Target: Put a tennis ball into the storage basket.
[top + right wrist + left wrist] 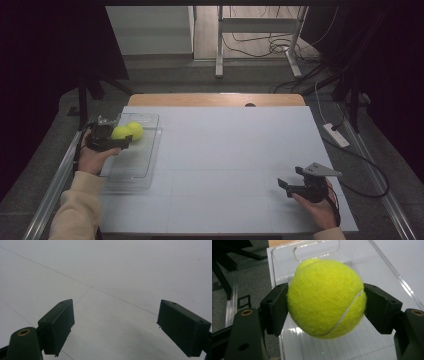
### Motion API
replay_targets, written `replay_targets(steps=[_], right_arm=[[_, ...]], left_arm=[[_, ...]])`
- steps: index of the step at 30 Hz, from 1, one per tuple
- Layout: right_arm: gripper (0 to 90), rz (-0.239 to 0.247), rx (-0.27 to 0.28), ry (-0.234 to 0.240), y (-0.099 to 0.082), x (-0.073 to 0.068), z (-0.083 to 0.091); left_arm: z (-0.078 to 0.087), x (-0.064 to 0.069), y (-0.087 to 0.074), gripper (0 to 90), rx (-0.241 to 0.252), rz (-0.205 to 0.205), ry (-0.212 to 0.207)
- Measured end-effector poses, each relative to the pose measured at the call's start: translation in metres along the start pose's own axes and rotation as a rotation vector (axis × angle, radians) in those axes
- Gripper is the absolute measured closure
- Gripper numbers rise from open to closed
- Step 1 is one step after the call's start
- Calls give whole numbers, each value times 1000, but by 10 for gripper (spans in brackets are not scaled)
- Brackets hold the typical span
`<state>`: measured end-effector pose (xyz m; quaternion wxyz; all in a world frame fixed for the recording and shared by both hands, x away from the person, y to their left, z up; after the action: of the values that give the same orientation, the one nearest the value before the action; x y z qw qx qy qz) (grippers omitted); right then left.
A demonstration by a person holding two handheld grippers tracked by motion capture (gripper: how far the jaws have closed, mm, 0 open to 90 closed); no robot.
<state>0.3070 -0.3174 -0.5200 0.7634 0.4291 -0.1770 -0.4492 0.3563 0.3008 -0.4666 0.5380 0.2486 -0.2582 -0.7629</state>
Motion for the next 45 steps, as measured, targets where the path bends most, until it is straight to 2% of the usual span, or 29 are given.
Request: replay_targets(steps=[11, 16, 21, 34, 37, 41, 45], right_arm=[[142, 0, -3, 1, 0, -1, -1], [142, 0, -4, 0, -1, -1, 0], [142, -1, -4, -1, -1, -1, 0], [141, -1, -7, 0, -1, -1, 0], [140, -1, -7, 1, -1, -1, 0], [140, 0, -7, 1, -1, -1, 0], [140, 1, -7, 1, -1, -1, 0]], left_arm=[[-9, -2, -4, 270, -102, -22, -1], [-11, -3, -7, 269, -125, -35, -14], [-13, -4, -9, 269, -145, -29, -14], [-12, -3, -8, 265, -147, -32, -7], [-11, -3, -9, 231, -137, -25, -3], [-4, -3, -6, 175, -113, -12, 6], [7, -1, -3, 141, -36, 6, -3]])
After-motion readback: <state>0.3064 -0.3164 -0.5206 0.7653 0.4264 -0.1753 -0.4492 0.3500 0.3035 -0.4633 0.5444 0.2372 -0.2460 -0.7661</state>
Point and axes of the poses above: each handheld gripper's, and its own axes: z roughly backward along the jaws, y roughly out of its top, x roughly to its right, the point moved 1 cm from there along -z, roughly forward along the jaws, and after that the axes turned 6 degrees about -z, right-handed, at the moved point
